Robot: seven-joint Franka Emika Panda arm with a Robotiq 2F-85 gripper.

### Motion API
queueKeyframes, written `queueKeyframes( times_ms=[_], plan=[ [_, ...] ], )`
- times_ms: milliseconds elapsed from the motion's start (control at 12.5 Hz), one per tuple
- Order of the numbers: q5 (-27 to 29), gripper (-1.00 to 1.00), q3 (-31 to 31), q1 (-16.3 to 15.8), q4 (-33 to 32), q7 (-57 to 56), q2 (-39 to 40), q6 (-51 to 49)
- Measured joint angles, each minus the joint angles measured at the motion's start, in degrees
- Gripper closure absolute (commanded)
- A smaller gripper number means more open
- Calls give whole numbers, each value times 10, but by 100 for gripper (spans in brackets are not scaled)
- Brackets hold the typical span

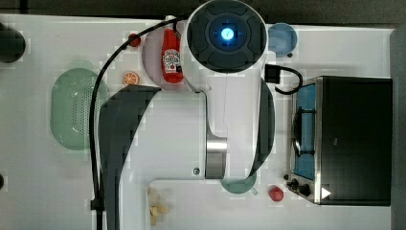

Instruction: Drag mug forwards.

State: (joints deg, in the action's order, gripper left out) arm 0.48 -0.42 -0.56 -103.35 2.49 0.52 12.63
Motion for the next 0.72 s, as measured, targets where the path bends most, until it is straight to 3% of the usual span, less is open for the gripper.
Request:
queueKeyframes(
  times_ms=[240,480,720],
  plan=[
    [-9,-99,9,26,-158,-13,-187,-138],
    [-9,-100,0,24,-171,-20,-292,-114],
    [-10,-100,-21,27,-157,-20,-287,-62]
  ],
)
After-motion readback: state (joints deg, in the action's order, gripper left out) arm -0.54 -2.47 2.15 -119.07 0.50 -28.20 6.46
